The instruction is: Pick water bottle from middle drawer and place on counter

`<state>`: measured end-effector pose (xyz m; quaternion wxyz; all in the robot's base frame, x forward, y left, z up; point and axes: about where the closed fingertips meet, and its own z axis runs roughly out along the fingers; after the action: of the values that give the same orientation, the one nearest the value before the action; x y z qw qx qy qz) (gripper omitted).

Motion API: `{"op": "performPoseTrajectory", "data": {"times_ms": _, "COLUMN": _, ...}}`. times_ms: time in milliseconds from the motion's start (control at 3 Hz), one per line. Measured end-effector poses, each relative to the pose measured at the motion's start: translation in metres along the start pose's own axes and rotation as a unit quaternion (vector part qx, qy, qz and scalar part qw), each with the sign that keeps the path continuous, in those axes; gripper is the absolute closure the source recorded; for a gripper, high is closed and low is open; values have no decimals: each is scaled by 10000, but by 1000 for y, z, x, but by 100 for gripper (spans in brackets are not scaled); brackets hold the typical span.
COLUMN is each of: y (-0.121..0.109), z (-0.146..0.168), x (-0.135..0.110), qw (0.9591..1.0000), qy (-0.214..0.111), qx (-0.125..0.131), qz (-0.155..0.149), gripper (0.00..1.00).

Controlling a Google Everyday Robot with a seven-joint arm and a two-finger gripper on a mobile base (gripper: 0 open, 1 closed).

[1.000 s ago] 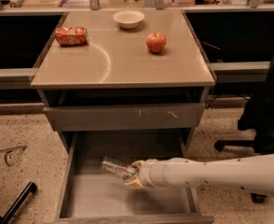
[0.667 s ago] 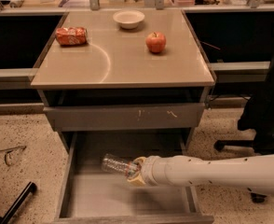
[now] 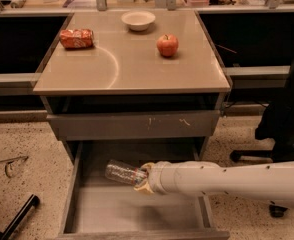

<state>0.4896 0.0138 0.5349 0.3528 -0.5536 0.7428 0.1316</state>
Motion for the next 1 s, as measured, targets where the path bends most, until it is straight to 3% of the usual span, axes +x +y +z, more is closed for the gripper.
{"op": "performPoseTrajectory", "data": {"times_ms": 333, "y": 12, "z": -30, "x": -74, "qw": 9998, "qy": 10, "qx": -138, "qz": -154, "gripper": 100}}
{"op": "performPoseTrajectory", "data": {"times_ms": 667, "y": -9, "z": -77, "x": -163, "qw": 9967, "qy": -140, "qx": 232, "qz": -769, "gripper": 100}}
{"op": "performPoseTrajectory", "data": {"times_ms": 1000, "y": -14, "z": -101, "x": -189, "qw": 9935, "qy": -209, "qx": 478, "qz": -1011, "gripper": 100}}
